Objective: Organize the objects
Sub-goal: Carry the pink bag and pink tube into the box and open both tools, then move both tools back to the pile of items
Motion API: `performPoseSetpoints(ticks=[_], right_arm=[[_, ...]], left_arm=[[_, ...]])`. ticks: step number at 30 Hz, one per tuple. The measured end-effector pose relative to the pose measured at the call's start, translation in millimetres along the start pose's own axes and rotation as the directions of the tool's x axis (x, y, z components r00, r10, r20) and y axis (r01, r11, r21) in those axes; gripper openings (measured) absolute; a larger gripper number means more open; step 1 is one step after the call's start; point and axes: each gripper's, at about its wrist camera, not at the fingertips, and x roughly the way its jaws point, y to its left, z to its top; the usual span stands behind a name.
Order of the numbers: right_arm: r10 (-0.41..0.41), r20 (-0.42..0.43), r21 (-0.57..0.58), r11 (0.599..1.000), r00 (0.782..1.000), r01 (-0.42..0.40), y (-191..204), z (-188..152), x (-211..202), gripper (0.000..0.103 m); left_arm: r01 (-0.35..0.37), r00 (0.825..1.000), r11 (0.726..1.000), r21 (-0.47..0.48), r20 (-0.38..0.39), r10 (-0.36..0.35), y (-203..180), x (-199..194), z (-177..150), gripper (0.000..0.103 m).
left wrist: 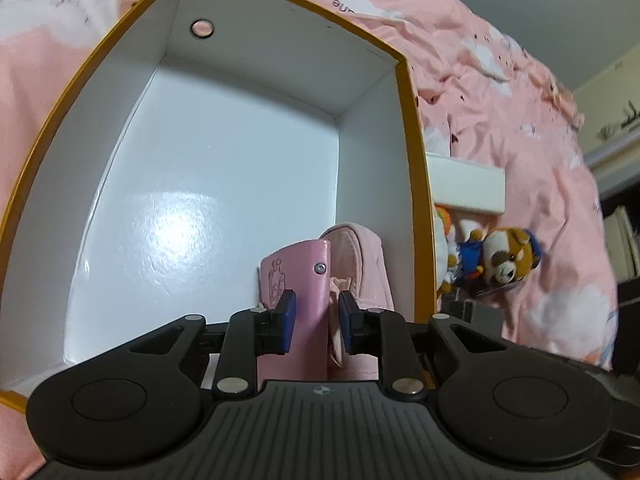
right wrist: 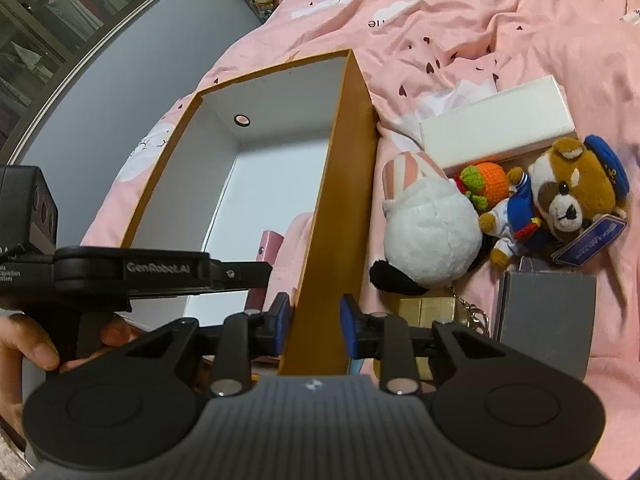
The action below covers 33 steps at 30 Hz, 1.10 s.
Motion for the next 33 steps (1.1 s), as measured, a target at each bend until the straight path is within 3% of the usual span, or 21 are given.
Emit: performPoseSetpoints(ticks=[6,12,16,24,33], right_arm=[[0.005,-0.005,0.004,1.000,1.000,-0.005,-1.6,-1.0,0.7,0.032],[-0.008,-0.033,0.011,1.000,0.999,0.009,-2.8,-3.7,5.8,0.032],[-0.007,-0.048,0.017,1.000,0.999,0.008,-4.5,-6.0,7.7,0.032],[-0.007,-0.040,0.027,1.000,0.999,0.008,-6.6,-5.5,5.9,0.032],[-0.012,-0.014,0.021,1.000,1.000,0.012,-6.8,-4.5,-0.3,0.035]], left_arm=[[0.017,1.000,1.000,-0.023,0.007,-0.017,2.7,0.6,0.2,0.024],[-0.051,0.999,0.991,0.122,0.003,0.051,-20.6,13.1,-4.3,0.020],[-0.060,0.998,0.979,0.193,-0.018,0.065,-26.2,14.4,-8.0,0.020],[-0.062,0.998,0.984,0.168,0.005,0.062,-19.6,4.6,-9.6,0.023],[-0.032,0.999,0.990,0.136,0.038,0.027,-15.9,-9.2,-10.2,0.034]])
